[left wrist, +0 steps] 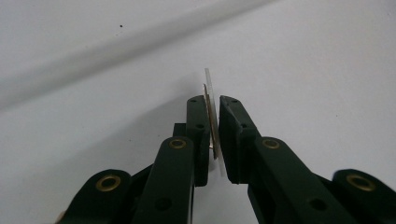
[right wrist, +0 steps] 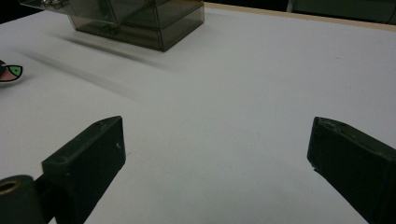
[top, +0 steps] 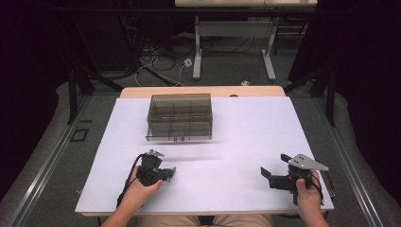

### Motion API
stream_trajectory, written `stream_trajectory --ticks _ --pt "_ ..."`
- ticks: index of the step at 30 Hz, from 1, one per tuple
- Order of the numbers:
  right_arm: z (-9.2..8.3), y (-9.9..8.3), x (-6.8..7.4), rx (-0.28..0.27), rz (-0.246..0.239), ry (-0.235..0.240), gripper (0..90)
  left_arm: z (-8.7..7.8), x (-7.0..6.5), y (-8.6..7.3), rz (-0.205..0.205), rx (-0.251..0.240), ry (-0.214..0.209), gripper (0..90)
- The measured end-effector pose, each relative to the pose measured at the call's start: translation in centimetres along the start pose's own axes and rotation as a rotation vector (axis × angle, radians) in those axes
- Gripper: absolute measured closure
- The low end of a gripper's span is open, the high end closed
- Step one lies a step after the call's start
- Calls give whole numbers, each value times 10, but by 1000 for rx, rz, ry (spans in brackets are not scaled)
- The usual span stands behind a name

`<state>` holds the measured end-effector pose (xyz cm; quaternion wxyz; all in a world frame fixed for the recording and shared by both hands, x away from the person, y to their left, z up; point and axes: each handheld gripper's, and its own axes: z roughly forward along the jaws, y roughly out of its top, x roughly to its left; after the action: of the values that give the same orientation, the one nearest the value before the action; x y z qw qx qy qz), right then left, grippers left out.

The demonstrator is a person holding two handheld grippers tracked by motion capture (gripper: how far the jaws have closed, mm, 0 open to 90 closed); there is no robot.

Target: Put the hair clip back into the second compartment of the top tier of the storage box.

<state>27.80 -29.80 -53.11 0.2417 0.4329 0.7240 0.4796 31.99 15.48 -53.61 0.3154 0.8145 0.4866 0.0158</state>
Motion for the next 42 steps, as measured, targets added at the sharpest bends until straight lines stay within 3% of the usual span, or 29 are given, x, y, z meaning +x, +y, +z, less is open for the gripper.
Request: stream_trajectory --ticks 17,36,42 --pt "0 0 0 1 1 1 40 -8 3 1 -18 -51 13 826" --pt "0 0 0 0 -3 2 40 -19 8 0 -105 -155 15 827" --pt "0 0 0 -1 0 2 40 -23 10 1 -124 -161 10 827"
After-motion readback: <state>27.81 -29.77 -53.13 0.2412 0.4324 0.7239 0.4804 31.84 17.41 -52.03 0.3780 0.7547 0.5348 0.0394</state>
